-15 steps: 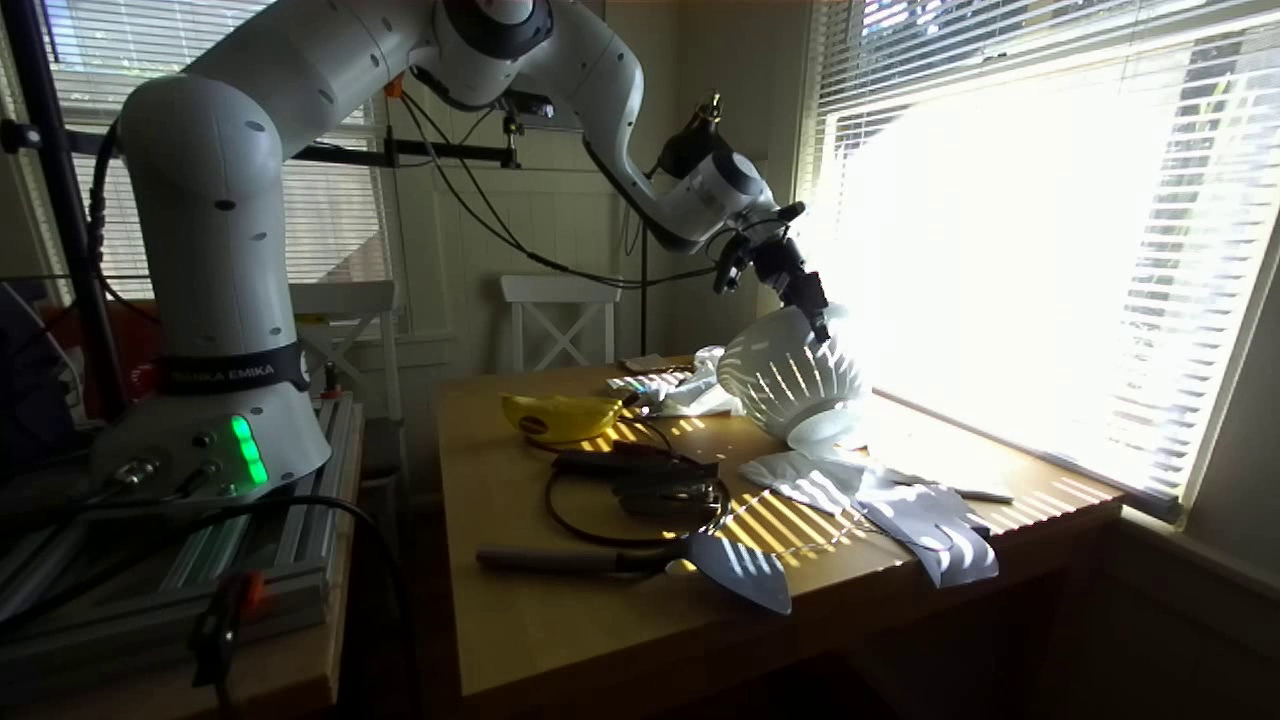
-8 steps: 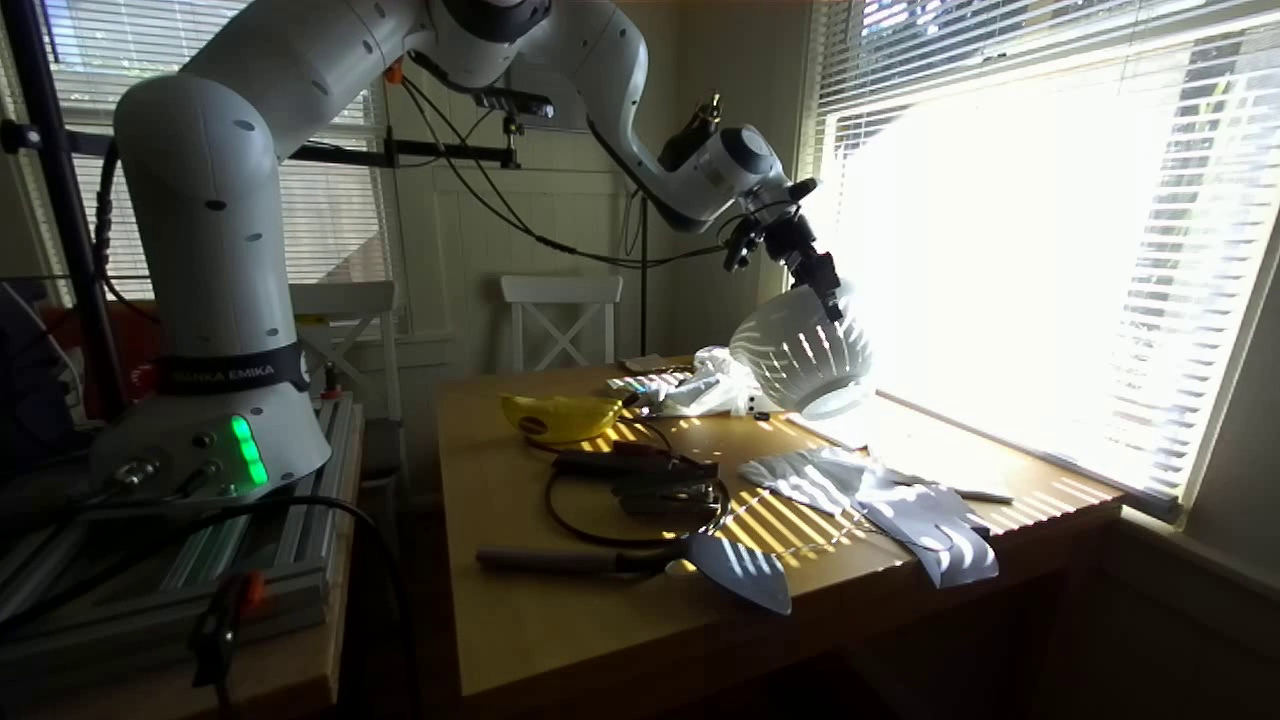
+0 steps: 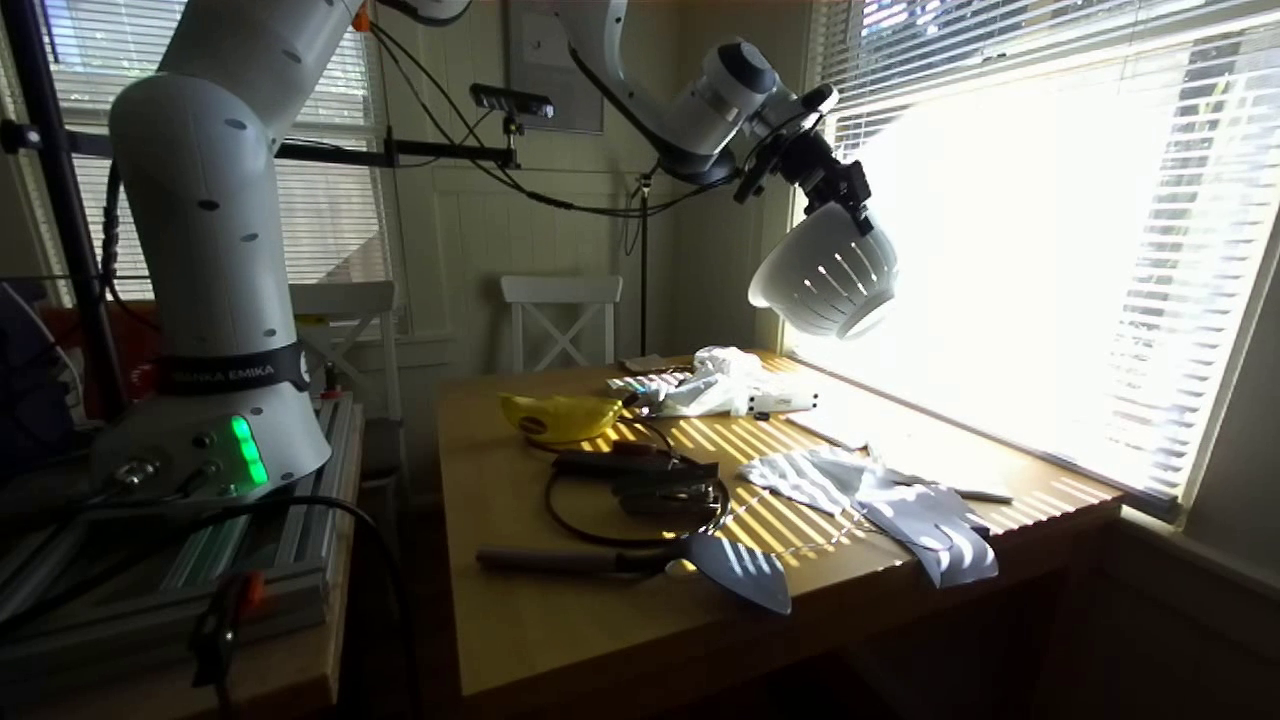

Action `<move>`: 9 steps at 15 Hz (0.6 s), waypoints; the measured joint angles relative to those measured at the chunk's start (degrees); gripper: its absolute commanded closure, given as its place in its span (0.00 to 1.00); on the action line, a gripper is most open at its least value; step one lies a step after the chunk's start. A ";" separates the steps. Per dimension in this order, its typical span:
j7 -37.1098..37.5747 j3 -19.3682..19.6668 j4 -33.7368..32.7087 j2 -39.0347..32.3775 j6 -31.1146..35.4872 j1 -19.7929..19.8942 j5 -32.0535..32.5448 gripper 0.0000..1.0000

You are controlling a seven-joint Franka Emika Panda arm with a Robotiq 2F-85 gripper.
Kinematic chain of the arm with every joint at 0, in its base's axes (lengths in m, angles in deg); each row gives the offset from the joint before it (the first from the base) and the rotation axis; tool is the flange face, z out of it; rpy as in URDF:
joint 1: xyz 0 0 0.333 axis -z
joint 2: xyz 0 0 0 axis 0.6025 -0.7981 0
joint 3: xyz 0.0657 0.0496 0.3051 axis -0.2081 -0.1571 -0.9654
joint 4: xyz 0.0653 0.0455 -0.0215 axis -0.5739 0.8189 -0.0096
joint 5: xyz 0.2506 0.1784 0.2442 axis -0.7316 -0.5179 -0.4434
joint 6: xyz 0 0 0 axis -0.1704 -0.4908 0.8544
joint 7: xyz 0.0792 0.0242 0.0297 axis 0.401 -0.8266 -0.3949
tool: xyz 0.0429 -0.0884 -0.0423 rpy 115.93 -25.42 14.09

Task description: Empty the contents in the white bowl

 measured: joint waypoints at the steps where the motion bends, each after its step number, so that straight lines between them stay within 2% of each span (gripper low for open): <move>1: -0.97 0.00 2.07 1.75 0.76 -0.22 2.65 0.97; 5: -1.42 -0.01 10.70 8.30 4.20 -0.37 17.71 0.97; 8: -0.36 2.11 16.64 12.20 9.20 -0.82 29.86 0.97; 9: 0.50 2.81 18.29 13.15 11.06 -0.81 32.97 0.88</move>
